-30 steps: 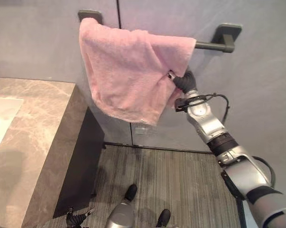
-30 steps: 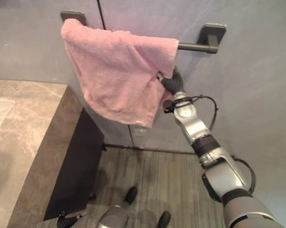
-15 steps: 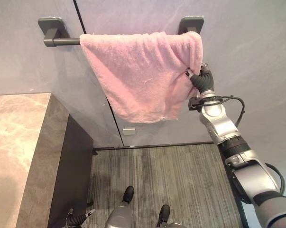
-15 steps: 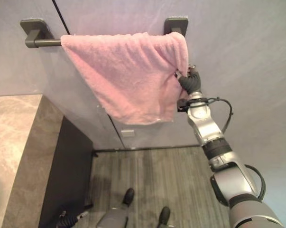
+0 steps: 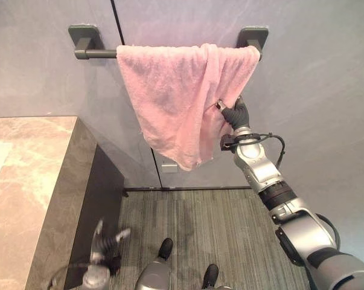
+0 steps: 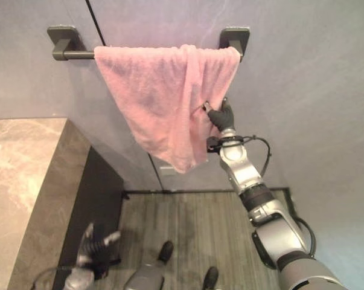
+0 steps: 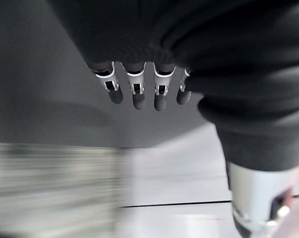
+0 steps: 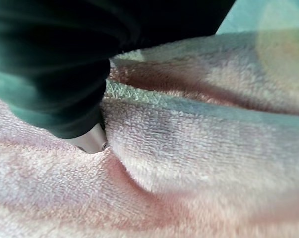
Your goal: Put brush and paste in cup on sink, flatten towel.
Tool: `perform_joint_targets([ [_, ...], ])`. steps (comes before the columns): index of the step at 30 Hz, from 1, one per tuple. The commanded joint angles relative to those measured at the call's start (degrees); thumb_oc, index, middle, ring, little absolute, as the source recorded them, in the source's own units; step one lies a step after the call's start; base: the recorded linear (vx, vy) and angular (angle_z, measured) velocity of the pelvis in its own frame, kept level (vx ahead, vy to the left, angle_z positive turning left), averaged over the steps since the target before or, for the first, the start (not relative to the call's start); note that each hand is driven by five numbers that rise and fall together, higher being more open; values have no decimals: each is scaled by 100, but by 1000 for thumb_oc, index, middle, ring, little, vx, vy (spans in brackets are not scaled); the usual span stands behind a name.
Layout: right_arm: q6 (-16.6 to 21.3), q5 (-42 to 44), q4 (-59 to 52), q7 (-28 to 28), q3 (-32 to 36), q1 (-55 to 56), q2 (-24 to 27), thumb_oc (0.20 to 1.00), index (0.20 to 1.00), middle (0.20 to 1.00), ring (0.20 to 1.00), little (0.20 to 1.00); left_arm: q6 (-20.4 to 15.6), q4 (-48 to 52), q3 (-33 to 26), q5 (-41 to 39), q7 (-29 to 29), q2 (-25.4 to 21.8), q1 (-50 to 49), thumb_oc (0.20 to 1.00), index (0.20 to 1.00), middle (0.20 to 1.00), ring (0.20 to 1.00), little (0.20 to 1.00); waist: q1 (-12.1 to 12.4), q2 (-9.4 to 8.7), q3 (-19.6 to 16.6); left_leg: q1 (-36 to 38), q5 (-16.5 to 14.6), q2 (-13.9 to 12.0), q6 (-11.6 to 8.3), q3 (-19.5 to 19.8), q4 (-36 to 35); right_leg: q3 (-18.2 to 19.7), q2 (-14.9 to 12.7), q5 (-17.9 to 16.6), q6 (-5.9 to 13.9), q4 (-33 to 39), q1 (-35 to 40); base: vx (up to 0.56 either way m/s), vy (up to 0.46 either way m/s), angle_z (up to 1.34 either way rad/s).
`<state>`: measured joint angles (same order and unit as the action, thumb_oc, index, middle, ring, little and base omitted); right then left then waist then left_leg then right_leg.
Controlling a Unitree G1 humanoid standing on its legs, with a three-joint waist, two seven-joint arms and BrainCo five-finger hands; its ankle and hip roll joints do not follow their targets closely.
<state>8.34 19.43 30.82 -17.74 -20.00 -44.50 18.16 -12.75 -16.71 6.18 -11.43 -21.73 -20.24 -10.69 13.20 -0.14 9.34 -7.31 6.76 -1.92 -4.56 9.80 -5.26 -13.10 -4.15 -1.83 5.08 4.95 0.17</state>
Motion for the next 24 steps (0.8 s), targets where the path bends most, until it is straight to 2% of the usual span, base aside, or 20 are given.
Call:
perform_joint_targets([
  [1, 166, -148, -18, -166, 72, -50, 231, 200, 200, 200, 200, 200, -371, -355, -180, -321, -215, -181, 272, 1000, 1000, 1000, 1000, 1000, 22, -181, -93, 281, -811, -95, 34, 37, 26, -81, -358, 406, 281, -14, -50, 0, 0, 0],
  [5, 56, -356, -82, -166, 84, 43, -65, 200, 200, 200, 200, 200, -378, 435, -614, 15, -578, -593, 986, 1000, 1000, 1000, 1000, 1000, -135, -185, -120, 321, -835, -124, 12, -1, 26, -36, -355, 443, 255, -23, -31, 7, 2, 3],
  [11, -9, -443, -80, -98, -34, -31, -327, 200, 200, 200, 200, 200, -337, 484, -943, 105, -887, -1103, 1881, 1000, 1000, 1000, 1000, 1000, -365, -182, -162, 397, -870, -155, 5, -109, 26, 50, -356, 439, 263, -27, -27, 9, 15, -1],
  [15, -46, -412, -83, -31, -103, -103, -401, 200, 200, 200, 200, 200, -316, 314, -874, -70, -796, -1280, 2229, 1000, 1000, 1000, 1000, 1000, -469, -173, -170, 433, -890, -149, 13, -184, 26, 98, -368, 426, 270, -35, -29, 11, 34, -8],
  [19, -54, -329, -108, 34, -212, -244, -453, 200, 200, 200, 200, 200, -244, 30, -542, -233, -556, -1458, 2696, 1000, 1000, 1000, 1000, 1000, -638, -155, -169, 436, -906, -130, 30, -268, 26, 183, -390, 377, 292, -57, -95, -7, 45, -9],
  [24, -83, -324, -152, 89, -282, -298, -494, 200, 200, 200, 200, 200, -191, -53, -273, -245, -361, -1432, 2851, 1000, 1000, 1000, 1000, 1000, -707, -158, -171, 432, -909, -117, 43, -336, 26, 247, -402, 351, 301, -66, -146, -6, 25, -10],
])
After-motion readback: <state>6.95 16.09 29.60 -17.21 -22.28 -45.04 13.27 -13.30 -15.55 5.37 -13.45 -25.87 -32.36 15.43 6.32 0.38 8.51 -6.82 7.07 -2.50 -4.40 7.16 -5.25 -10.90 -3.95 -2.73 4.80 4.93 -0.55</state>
